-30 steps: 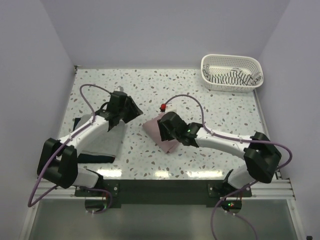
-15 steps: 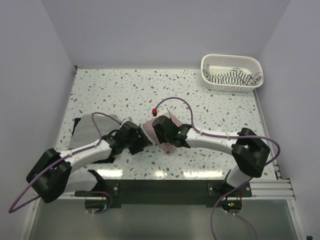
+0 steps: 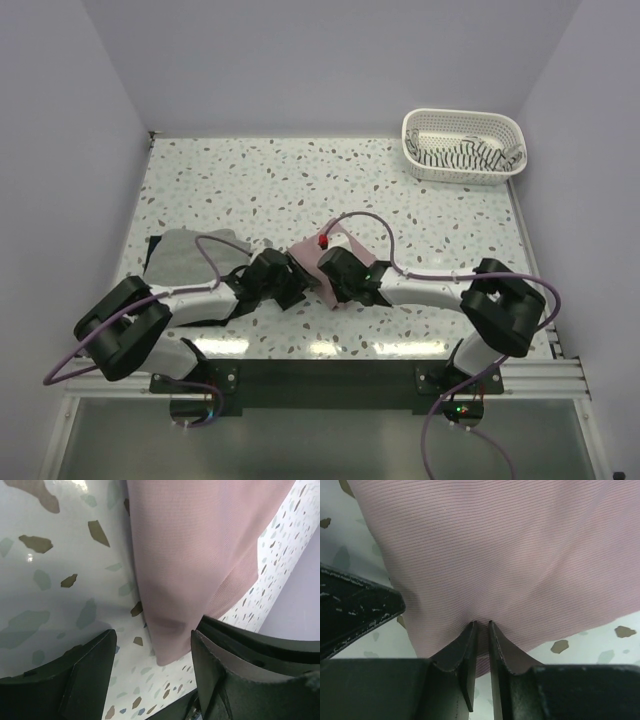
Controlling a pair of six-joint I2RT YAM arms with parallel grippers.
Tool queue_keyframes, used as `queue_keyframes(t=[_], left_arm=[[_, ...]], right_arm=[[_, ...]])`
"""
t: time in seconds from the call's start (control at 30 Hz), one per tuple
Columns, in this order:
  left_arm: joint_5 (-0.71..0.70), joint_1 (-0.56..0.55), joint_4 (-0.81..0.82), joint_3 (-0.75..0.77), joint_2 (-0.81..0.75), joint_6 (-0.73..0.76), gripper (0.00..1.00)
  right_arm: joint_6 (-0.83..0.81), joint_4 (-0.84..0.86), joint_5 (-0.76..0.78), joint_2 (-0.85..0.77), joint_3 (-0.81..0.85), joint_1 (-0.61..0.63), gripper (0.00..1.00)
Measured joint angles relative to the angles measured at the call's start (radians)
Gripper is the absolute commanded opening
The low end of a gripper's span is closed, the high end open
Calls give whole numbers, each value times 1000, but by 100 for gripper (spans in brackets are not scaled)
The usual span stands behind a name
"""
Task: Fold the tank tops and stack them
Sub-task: Neatly place the folded tank top to the corner
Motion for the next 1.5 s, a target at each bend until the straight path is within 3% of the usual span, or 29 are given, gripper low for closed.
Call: queue_keyframes(t=[0.37,0.63,0.93,1.5], left_arm=[[-55,-8,0,60,74,-16,57],[-91,-11,-78,121,112,32,42],[-188,-12,-285,279,180,224,0],[-356,25,-771,557,178,635,0]], right_arm=[[82,72,-123,-41,-63,-3,16],[123,73,-186,-54,-63,-3,17],[153,29,-192,-92,-28,-3,27],[103,-118,-120,-240,103,-4,29]])
